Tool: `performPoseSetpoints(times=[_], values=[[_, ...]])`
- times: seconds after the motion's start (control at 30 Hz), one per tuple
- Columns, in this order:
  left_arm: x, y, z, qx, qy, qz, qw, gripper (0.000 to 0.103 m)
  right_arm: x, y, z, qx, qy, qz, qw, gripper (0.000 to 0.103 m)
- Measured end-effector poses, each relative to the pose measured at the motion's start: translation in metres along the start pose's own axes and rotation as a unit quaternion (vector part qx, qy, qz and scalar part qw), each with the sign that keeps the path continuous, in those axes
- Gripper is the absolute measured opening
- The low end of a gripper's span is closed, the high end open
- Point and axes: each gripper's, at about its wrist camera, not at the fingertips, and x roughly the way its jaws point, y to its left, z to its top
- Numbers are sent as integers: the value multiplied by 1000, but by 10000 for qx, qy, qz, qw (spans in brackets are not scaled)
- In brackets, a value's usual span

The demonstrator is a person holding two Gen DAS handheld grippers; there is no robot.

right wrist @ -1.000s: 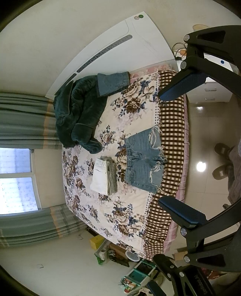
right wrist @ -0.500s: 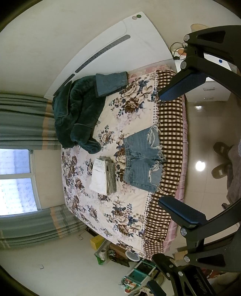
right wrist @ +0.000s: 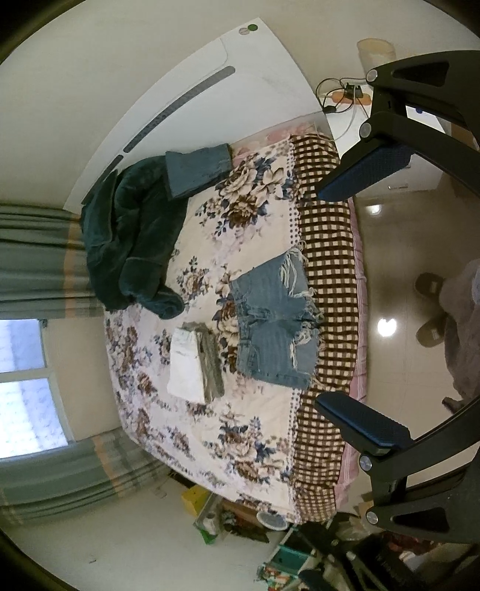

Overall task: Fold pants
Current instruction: 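Grasp the waistband of the blue denim shorts with both grippers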

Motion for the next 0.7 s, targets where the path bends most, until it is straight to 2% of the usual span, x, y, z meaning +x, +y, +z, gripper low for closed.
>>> performPoseSetpoints(times=[0.17,0.2,0.4,0.53,0.63,0.7], values=[[50,-2,7,40,59,208,9998,103,66,-3,20,36,251,-116,9996,103],[72,-8,12,49,146,243,9996,103,83,-5,26,38,343,-101,9994,103],[146,-41,18,168,427,654,9968,103,191,-31,70,-27,692,-38,9976,103],[211,-78,27,122,789,854,9931,103,288,-60,114,-226,1046,90,9942,103],[272,-113,31,-53,1106,1060,9882,103,377,-86,148,-398,1399,377,9886,103],[320,-141,26,-270,1391,1044,9844,103,437,-102,168,-508,1612,624,9836,103]])
